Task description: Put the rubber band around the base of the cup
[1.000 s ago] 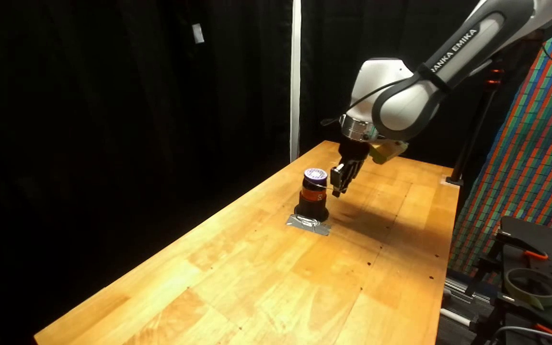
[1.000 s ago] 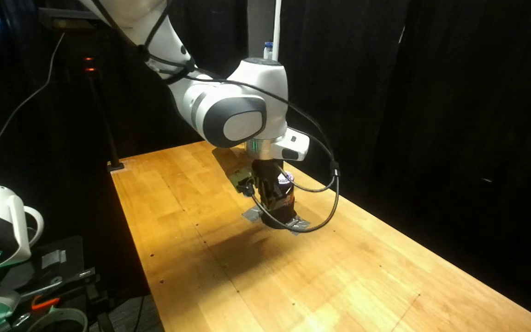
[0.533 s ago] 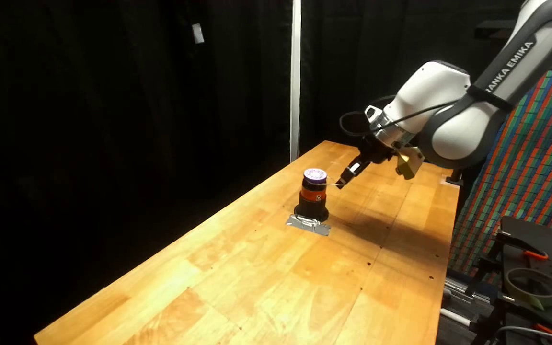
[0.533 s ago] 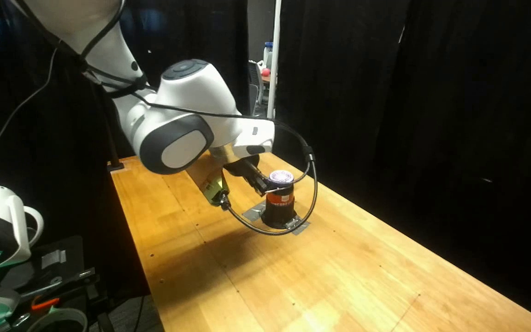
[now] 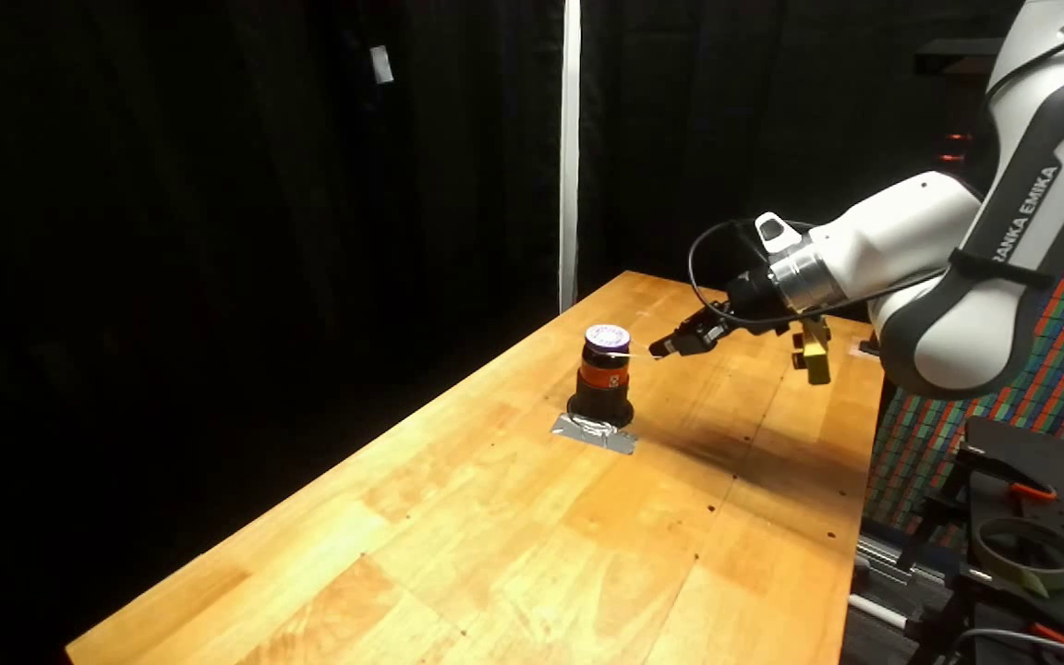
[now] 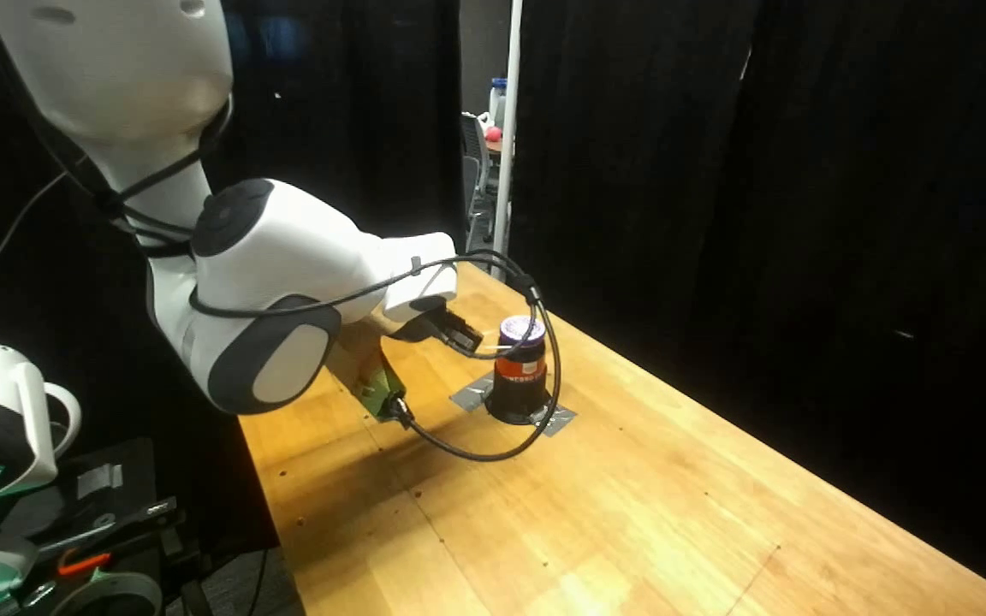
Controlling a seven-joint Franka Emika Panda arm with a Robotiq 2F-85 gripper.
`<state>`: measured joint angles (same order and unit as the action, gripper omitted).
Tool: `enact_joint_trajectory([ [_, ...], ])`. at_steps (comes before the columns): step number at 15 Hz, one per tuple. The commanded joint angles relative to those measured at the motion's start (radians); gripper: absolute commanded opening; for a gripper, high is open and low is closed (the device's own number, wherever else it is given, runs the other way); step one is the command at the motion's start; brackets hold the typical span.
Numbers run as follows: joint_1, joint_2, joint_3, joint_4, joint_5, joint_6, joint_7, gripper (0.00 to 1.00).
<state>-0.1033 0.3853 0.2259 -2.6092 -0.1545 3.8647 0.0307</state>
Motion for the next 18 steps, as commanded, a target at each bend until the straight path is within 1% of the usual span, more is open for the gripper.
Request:
enact_joint_trajectory([
  [1,0.032,0.079,-0.063,0.002,-0.074,0.146,-0.012,0.08],
  [4,0.044,0.128,-0.086,0.018,-0.1,0.229,-0.017,0.08],
  [9,0.075,0.205,-0.099,0.063,-0.073,0.443,-0.019,0.11],
  [10,-0.003,0.162,-0.017,0.111,-0.069,0.354,-0.036,0.1],
  [11,-0.003,0.174,-0.013,0.123,-0.065,0.359,-0.04,0.11],
  [12,0.015,0.193,-0.026,0.122,-0.061,0.385,-0.044,0.12],
  [13,0.074,0.2,-0.085,0.114,-0.05,0.405,-0.029,0.36],
  [14,0.08,0.175,-0.094,0.1,-0.047,0.334,-0.03,0.37],
  [15,0.09,0.134,-0.107,0.068,-0.028,0.239,-0.029,0.38],
  [16,0.104,0.105,-0.12,0.047,0.001,0.157,-0.036,0.44],
  [18,0.14,0.024,-0.144,-0.013,0.075,0.025,-0.065,0.6],
])
